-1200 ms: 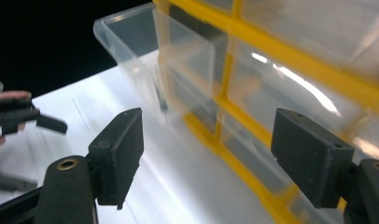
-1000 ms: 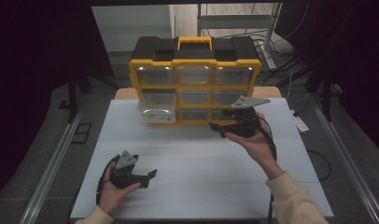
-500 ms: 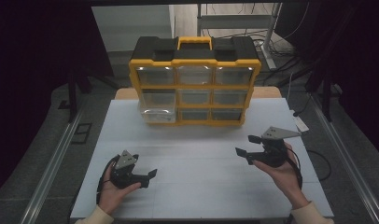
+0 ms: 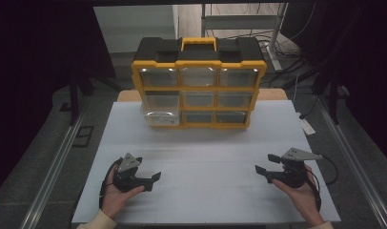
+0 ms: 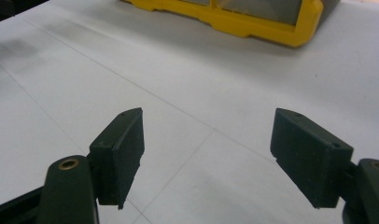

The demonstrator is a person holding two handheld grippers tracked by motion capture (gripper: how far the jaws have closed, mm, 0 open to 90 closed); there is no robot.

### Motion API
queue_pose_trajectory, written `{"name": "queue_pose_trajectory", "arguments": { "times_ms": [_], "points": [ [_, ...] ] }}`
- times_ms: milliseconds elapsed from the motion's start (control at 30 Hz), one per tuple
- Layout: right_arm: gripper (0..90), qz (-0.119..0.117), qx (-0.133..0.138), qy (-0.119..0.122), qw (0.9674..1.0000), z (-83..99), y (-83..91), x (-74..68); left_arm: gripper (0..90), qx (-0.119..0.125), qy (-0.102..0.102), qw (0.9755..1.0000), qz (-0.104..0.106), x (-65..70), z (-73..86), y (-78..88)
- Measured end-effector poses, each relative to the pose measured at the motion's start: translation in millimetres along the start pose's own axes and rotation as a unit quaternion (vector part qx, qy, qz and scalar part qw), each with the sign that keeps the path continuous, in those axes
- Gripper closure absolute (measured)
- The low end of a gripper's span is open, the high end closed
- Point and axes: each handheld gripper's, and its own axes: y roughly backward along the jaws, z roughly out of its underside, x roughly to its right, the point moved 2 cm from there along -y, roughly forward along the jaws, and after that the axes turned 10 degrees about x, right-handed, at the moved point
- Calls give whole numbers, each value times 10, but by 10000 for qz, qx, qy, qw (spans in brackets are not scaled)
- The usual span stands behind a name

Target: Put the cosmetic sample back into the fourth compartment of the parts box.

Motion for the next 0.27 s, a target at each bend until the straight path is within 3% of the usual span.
{"name": "queue_pose_trajectory", "arguments": {
  "times_ms": [267],
  "points": [
    [257,16,-41,27,10000,64,-7,17,70,-2,-6,10000,4,1,-3,-9]
  ]
}}
